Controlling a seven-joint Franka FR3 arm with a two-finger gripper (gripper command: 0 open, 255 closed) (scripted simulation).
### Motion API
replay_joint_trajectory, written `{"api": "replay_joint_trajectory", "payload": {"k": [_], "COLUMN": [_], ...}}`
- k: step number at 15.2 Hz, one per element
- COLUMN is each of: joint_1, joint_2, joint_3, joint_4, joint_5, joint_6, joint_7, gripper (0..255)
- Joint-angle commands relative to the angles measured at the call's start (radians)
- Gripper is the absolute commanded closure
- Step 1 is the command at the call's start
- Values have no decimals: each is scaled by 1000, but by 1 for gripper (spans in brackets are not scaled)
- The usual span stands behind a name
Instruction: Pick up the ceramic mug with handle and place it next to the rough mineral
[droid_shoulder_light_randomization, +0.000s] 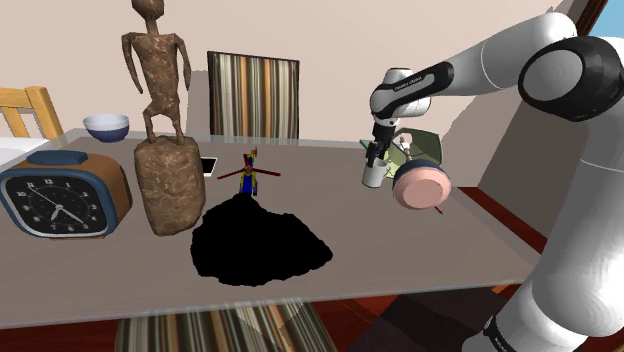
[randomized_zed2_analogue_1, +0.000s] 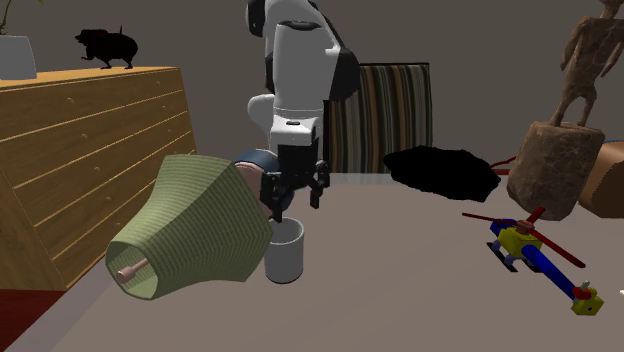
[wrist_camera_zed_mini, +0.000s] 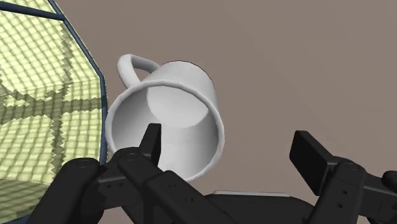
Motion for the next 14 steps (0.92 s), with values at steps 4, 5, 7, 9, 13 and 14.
{"api": "replay_joint_trajectory", "payload": {"k": [4,5,7,9,13,14], "joint_1": [-4,-5,-7,-7,-7,-7], "joint_2": [41,48,67,67,67,67], "joint_3": [2,2,4,4,4,4], "joint_4": [-17,-22,-33,-33,-33,-33], "joint_5": [6,8,14,14,14,14], "joint_6": [47,59,88,88,88,88], "joint_7": [-7,-9,-13,-13,-13,-13], "gripper": [0,0,0,0,0,0]}}
